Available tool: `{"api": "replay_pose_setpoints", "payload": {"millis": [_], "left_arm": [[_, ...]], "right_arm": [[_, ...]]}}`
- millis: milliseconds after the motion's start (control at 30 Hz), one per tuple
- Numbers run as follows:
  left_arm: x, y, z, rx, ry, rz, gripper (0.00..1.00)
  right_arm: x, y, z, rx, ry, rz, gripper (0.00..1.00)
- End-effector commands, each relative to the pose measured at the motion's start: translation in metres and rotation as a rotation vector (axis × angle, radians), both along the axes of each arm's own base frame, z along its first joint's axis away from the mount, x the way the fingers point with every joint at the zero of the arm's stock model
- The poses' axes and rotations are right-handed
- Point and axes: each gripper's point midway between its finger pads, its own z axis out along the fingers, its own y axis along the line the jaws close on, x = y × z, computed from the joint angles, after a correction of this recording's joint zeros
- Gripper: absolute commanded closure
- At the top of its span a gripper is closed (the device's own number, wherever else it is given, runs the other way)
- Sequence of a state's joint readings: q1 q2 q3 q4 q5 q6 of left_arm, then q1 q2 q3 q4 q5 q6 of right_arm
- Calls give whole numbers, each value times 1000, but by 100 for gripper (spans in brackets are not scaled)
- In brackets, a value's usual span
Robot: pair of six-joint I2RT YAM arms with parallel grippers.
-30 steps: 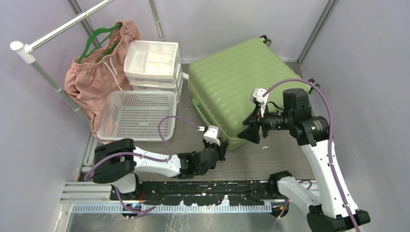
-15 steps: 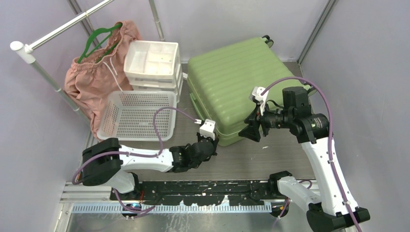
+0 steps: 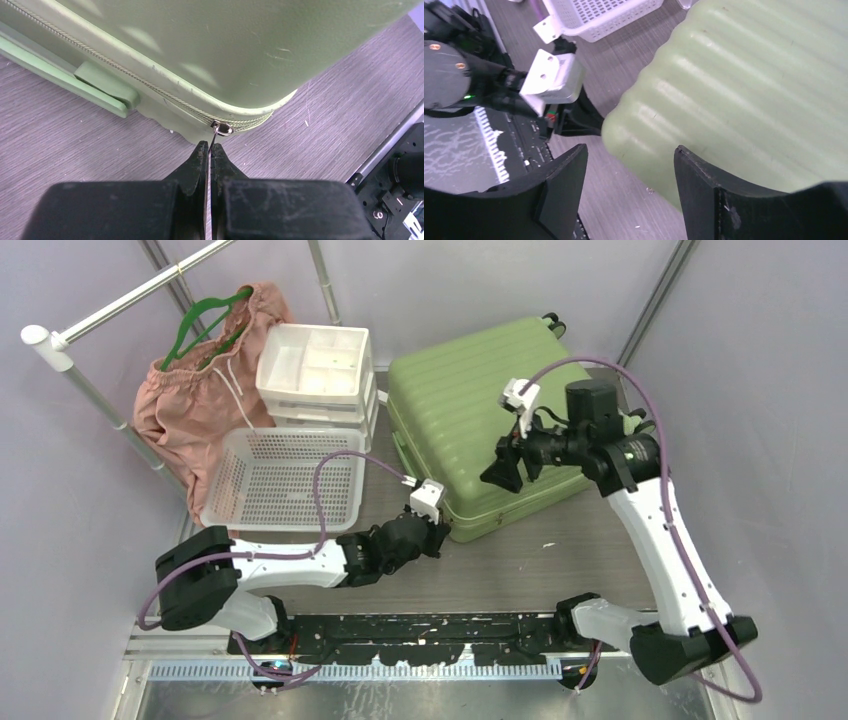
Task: Open, take out, and arrange the luggage
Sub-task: Unzip the luggage at the center of the board.
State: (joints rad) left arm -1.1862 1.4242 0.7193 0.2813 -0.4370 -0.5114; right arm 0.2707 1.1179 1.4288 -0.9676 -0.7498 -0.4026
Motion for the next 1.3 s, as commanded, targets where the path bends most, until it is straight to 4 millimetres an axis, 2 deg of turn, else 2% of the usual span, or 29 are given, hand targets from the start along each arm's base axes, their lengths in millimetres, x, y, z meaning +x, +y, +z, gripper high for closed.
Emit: {"api": "replay_pose_setpoints", "payload": {"millis": [0, 100, 233, 367, 567, 867, 933, 1033, 1167, 1267], "left_arm": [[17, 17, 14, -22, -61, 23, 100], [16, 18, 11, -33, -61, 5, 100], [16, 18, 7, -23, -64, -17, 100], [24, 32, -1, 42, -59, 47, 100], [37, 49, -1, 68, -85, 134, 100], [47, 63, 9, 72, -126, 198, 100], [43, 57, 14, 43, -147, 146, 100], [24, 39, 20, -43, -194, -23, 100], [-1, 33, 16, -115, -217, -172, 70], [-10, 29, 14, -129, -220, -232, 57]], "right_arm": [[37, 16, 2, -70, -112, -78, 29], [49, 23, -9, -118, -113, -95, 29], [53, 30, -29, -203, -115, -96, 29], [52, 17, -56, -319, -94, -134, 31], [37, 2, -88, -382, -35, -140, 33], [29, -10, -101, -396, 11, -157, 35], [27, -11, -102, -390, 23, -154, 35], [22, -9, -101, -369, 33, -133, 35], [15, -5, -99, -344, 41, -100, 34], [12, -4, -100, -336, 45, -90, 34]]}}
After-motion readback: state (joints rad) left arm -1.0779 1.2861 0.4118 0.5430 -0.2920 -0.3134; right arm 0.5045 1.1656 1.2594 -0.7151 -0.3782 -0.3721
